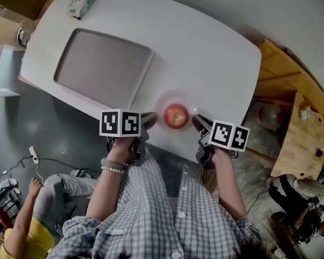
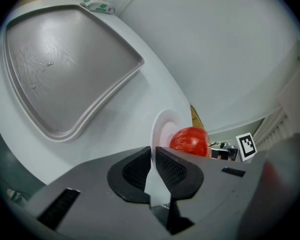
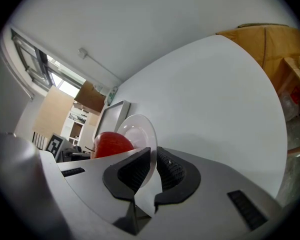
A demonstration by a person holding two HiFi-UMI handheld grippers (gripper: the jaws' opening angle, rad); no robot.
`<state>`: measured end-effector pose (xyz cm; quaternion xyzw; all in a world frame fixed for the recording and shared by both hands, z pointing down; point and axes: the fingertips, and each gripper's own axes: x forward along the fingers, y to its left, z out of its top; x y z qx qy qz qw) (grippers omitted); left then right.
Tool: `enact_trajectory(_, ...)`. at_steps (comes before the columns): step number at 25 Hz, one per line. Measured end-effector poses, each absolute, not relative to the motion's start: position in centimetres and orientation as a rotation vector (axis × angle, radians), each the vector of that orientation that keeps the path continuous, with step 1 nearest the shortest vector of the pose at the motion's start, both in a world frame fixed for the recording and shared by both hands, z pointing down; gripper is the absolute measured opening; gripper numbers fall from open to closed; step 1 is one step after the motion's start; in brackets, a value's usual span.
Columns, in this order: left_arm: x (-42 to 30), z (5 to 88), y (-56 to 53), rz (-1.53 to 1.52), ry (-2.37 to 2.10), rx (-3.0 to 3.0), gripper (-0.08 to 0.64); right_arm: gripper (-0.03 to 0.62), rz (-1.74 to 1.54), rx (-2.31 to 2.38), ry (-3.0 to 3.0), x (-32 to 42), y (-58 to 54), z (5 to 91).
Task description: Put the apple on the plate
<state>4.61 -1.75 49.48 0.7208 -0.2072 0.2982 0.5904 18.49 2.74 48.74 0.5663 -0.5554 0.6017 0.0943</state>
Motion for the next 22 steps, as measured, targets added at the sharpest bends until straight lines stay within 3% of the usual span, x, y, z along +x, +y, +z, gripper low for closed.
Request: enact_trajectory(22,-0.7,47.6,-5.2,0.577,-0.58,1.65,0.035,0.051,1.744,1.532,-1.733,13.6,-2.6,47.3)
